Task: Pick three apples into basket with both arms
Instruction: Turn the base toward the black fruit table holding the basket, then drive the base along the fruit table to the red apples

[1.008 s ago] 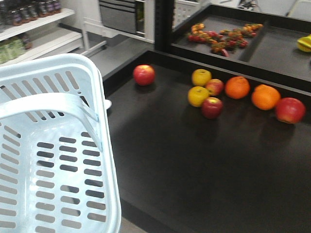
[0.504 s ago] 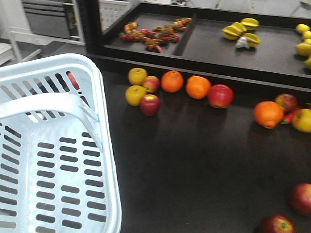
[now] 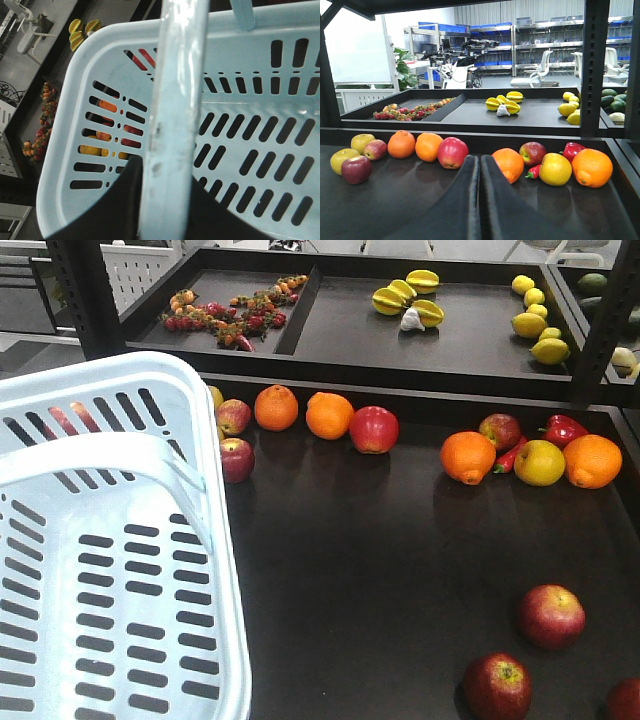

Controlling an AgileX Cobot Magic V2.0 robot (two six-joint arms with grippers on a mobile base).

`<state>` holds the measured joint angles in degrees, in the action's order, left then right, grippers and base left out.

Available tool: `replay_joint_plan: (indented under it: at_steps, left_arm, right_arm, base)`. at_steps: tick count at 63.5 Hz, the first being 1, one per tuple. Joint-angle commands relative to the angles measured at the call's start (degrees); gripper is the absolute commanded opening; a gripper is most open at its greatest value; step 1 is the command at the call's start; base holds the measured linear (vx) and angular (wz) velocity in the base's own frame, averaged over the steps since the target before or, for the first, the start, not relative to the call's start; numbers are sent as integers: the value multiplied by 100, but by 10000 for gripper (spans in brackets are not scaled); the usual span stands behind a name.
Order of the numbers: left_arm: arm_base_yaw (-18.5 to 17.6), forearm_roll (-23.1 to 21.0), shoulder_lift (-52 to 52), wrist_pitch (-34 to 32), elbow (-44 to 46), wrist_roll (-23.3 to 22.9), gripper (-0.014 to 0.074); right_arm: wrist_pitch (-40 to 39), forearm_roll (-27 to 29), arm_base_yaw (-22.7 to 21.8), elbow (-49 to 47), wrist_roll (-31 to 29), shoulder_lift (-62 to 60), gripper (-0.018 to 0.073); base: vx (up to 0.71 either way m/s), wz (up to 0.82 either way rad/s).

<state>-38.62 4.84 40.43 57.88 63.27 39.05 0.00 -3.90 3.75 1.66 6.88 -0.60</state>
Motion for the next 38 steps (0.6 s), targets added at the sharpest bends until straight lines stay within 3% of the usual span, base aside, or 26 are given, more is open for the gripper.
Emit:
replay_joint_plan:
  at_steps: [1, 38]
  left_arm:
    - [-22, 14, -10, -528, 194, -85, -8]
    - [-22, 14, -10, -528, 194, -85, -8]
  right_arm:
    - [-396, -41, -34, 83, -13, -60, -9]
    - [-396, -41, -29, 83, -13, -60, -9]
  base:
    - [-1, -1]
    - [-1, -5]
